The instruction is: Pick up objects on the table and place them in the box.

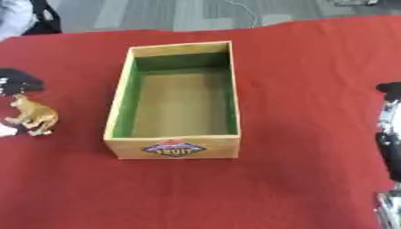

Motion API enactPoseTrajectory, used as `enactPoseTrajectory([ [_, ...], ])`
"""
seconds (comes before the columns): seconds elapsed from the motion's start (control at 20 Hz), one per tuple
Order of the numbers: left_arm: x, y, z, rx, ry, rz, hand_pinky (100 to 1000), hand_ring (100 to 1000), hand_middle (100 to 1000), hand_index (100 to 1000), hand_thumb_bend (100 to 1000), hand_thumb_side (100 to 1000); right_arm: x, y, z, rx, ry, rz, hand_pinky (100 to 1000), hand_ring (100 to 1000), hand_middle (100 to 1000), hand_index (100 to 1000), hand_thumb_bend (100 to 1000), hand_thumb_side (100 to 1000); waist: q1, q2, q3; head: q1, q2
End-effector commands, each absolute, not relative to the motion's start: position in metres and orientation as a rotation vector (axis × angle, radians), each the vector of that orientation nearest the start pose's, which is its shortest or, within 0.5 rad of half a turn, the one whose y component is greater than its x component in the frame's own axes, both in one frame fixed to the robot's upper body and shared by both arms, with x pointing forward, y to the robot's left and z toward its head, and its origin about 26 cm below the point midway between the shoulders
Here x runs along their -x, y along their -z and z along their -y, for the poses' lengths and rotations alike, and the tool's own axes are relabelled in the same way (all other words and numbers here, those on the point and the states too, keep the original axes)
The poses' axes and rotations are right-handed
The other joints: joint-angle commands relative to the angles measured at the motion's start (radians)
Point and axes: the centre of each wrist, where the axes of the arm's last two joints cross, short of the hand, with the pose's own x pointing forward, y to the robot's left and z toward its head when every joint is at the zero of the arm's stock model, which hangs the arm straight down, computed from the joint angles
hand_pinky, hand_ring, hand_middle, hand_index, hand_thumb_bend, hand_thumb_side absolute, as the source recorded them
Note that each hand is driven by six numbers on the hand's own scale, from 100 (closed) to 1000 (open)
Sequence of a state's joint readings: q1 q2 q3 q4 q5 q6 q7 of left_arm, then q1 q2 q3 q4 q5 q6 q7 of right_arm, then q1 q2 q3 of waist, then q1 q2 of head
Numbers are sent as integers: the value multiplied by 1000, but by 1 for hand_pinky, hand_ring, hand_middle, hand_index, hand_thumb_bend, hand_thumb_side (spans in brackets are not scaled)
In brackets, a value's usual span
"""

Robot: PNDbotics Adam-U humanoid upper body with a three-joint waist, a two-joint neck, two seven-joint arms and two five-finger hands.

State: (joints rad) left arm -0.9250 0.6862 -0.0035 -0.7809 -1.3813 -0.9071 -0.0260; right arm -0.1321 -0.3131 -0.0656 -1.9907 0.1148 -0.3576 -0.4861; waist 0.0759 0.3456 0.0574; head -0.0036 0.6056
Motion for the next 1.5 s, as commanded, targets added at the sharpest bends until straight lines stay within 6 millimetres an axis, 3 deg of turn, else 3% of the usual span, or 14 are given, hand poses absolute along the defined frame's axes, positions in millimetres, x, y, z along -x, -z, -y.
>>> enactPoseTrajectory([
  [0.05, -449, -244, -436, 1496, -2641, -1826, 974, 959, 931, 1000, 328, 568, -281, -162, 290, 523, 134, 2554, 897, 562, 393, 753, 100, 448, 0, -14, -1, 4, -13],
  [0.5, -452, -246, -424, 1385, -2708, -1912, 945, 906, 836, 992, 236, 461, -282, -161, 287, 525, 129, 2555, 899, 563, 390, 755, 100, 451, 2, -1, -18, 16, -22],
  [1.05, -450, -251, -426, 1382, -2853, -1764, 924, 898, 819, 961, 234, 328, -282, -162, 285, 527, 128, 2557, 902, 563, 389, 756, 100, 452, 10, 10, -29, 27, -24],
  [1.35, -449, -249, -426, 1387, -2891, -1693, 921, 851, 738, 833, 252, 366, -282, -161, 285, 530, 129, 2553, 903, 563, 388, 756, 100, 451, 10, 8, -26, 27, -15],
  [1.5, -448, -248, -428, 1388, -2907, -1671, 924, 848, 744, 830, 268, 382, -282, -161, 285, 531, 132, 2551, 903, 563, 388, 756, 100, 451, 9, 7, -25, 28, -13],
])
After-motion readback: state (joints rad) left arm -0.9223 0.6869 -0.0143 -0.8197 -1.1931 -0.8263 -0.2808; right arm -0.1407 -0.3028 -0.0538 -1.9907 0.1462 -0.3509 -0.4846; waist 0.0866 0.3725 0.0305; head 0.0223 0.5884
